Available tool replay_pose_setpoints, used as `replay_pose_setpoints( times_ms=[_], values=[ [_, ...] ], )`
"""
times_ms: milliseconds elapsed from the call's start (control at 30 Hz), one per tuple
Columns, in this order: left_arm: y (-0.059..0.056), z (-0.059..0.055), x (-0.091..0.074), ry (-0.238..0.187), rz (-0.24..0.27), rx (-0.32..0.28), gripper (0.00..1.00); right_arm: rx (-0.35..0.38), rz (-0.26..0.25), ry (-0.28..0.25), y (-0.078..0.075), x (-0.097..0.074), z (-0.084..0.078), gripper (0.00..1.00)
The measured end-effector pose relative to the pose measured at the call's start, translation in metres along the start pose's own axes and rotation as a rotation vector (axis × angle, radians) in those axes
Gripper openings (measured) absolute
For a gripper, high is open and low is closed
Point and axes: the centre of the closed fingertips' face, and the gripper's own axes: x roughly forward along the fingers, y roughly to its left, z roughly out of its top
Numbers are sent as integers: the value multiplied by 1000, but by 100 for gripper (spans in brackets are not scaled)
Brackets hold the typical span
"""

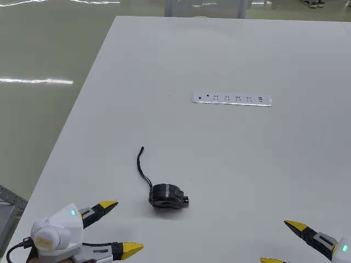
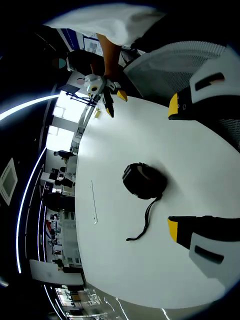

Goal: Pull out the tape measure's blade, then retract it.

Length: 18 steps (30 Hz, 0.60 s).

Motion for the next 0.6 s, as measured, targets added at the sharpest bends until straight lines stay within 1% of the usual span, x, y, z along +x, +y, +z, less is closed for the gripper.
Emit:
replay_pose_setpoints(
  times_ms=[600],
  values=[
    [0, -2, -2, 4, 8, 1, 78, -7, -5, 0, -3, -1, 0, 67]
  ],
)
